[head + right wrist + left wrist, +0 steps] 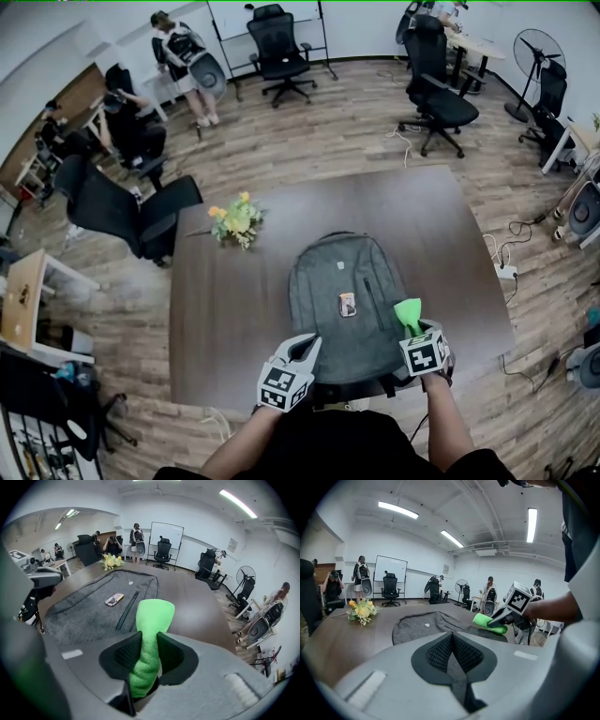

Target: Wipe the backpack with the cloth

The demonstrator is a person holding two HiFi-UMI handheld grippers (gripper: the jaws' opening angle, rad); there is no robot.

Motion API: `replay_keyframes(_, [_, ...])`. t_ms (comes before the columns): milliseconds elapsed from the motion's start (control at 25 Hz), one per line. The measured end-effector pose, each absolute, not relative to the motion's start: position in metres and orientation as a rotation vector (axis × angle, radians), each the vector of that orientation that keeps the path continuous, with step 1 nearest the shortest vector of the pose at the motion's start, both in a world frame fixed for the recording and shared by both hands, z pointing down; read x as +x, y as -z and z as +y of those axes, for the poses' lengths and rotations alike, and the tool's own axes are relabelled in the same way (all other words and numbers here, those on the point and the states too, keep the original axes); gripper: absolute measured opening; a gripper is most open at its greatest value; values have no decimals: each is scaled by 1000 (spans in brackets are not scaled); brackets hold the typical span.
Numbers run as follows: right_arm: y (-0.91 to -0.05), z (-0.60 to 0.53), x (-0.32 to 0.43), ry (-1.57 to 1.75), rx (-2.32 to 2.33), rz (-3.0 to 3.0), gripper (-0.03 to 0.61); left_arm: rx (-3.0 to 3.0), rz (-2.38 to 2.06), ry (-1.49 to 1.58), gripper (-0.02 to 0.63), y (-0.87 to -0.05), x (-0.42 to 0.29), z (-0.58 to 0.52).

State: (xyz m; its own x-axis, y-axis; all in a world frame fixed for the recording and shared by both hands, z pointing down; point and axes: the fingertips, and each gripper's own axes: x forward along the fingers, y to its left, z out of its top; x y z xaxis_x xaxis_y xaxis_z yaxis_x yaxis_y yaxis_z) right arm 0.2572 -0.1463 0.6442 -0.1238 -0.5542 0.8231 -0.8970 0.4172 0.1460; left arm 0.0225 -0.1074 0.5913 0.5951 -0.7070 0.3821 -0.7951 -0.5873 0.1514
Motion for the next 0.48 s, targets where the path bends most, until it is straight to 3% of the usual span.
replay_keyframes(480, [-520,-166,215,-157,1383,-2335,97,2487,-1617,-190,20,-518,-18,-119])
